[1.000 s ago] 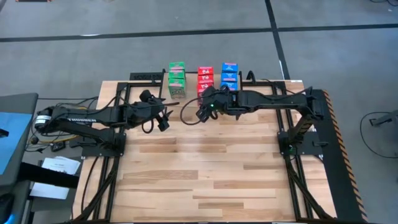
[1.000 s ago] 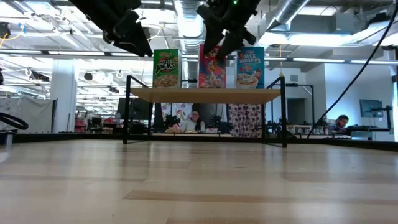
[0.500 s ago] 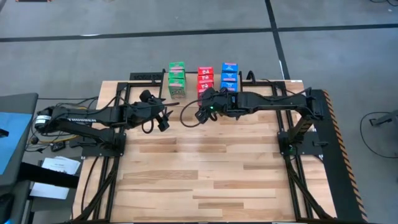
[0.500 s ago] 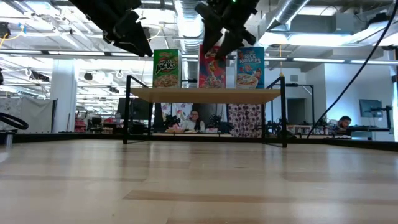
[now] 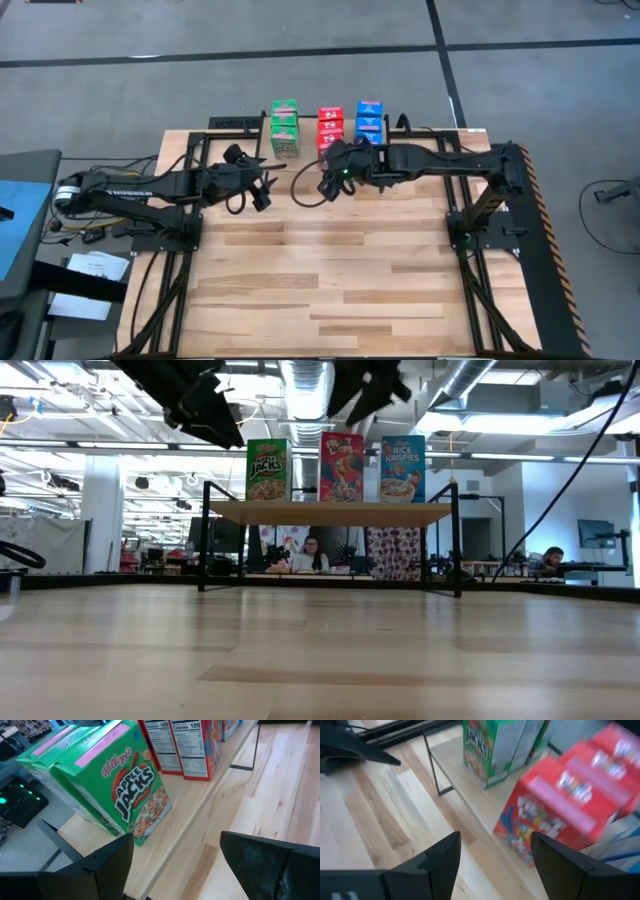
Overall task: Stack cereal on shelf
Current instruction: Adjust the red cereal box on the shelf
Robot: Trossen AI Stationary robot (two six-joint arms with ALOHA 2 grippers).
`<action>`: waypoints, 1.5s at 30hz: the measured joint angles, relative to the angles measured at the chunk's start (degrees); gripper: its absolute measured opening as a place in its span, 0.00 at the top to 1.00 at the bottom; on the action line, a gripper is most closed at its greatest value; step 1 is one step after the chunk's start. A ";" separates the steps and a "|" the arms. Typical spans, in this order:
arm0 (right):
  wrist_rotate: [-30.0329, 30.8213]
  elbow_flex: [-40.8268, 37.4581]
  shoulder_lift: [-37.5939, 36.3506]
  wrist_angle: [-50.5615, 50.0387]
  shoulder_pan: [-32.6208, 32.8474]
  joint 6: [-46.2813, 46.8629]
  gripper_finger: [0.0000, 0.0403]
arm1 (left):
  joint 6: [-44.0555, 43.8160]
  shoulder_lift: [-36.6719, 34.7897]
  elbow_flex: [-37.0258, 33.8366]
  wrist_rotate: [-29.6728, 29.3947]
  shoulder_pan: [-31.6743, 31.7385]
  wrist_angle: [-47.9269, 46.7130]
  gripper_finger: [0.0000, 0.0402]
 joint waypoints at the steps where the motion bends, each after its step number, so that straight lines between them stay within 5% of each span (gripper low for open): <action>1: -0.03 1.39 0.00 -1.03 0.00 -1.60 0.34 | -0.58 -0.60 0.00 0.17 0.00 -0.52 0.28; 9: 1.24 3.17 -4.61 -2.13 0.52 -7.80 0.34 | -4.62 -7.37 0.00 0.49 0.00 -6.56 0.28; 15: 7.23 -5.88 -13.23 -1.74 2.75 -6.40 0.34 | -7.16 -13.32 -0.76 3.20 -0.02 -9.06 0.28; 24: 2.77 -23.32 -19.57 16.16 2.84 -6.16 0.34 | -6.37 -17.90 -2.89 3.42 -0.02 -6.54 0.28; 45: 6.90 -24.75 -1.35 34.00 4.66 -18.13 0.34 | -4.39 -17.72 -2.95 4.77 -0.02 -8.85 0.28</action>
